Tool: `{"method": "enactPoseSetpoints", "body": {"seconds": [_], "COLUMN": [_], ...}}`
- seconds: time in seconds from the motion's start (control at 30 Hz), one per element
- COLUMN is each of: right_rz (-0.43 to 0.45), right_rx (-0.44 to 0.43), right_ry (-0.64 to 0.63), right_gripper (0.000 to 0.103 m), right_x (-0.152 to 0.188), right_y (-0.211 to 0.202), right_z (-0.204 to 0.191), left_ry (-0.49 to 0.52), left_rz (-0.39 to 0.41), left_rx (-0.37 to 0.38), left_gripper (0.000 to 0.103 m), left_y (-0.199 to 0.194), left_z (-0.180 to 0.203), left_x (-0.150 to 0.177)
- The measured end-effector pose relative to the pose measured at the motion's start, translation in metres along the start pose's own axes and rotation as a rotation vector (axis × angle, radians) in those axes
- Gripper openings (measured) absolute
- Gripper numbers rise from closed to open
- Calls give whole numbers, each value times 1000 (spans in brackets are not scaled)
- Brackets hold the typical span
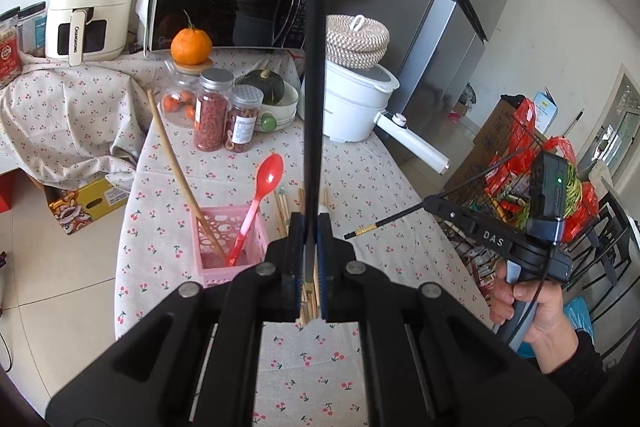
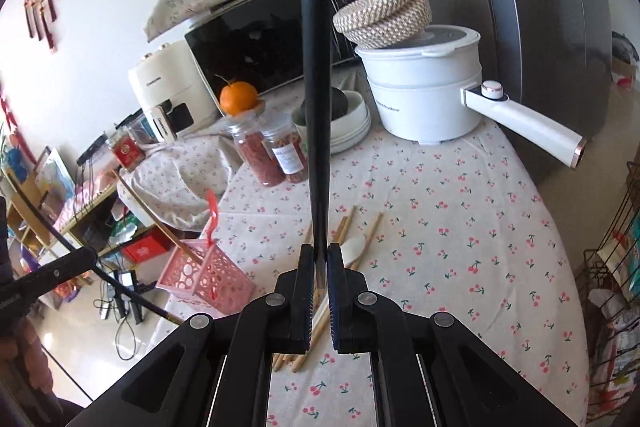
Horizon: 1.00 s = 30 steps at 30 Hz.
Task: Organize utensils
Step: 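Lower the left black chopstick into the basket and open while right carries its chopstick over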
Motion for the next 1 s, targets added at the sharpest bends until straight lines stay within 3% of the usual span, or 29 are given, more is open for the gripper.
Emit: {"method": "enactPoseSetpoints", "body": {"seconds": [0.33, 0.57, 0.77, 0.87, 1.0], "right_rz": [49, 42, 34, 32, 34], "right_rx": [-93, -114, -126, -134, -149], "right_ry": [-22, -44, -45, -45, -48], "right_gripper": [6, 6, 6, 6, 6], "right_x": [-9, -3, -2, -1, -1], "right_y": [-25, -25, -23, -21, -22], "right_z": [-36, -48, -54, -56, -63], "left_ry": [-65, -74, -104, -103, -102], "left_rz": [137, 89, 35, 18, -15], "left_rx": [-91, -216, -268, -259, -281], "left_gripper": [7, 7, 7, 7, 20], "left_y": [-10, 8, 25, 34, 40], "left_z": [-31, -67, -90, -92, -95], "left_x": [-28, -22, -12, -11, -7]}}
Point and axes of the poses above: each gripper's, at about its wrist camera, not at the fingertips, and y roughly the way its jaws point, z to its right, x to its underside, the point moved 10 cm from there along y, roughly the way its jaws point, and after that the axes turned 8 degrees about x, right-handed, at the moved point
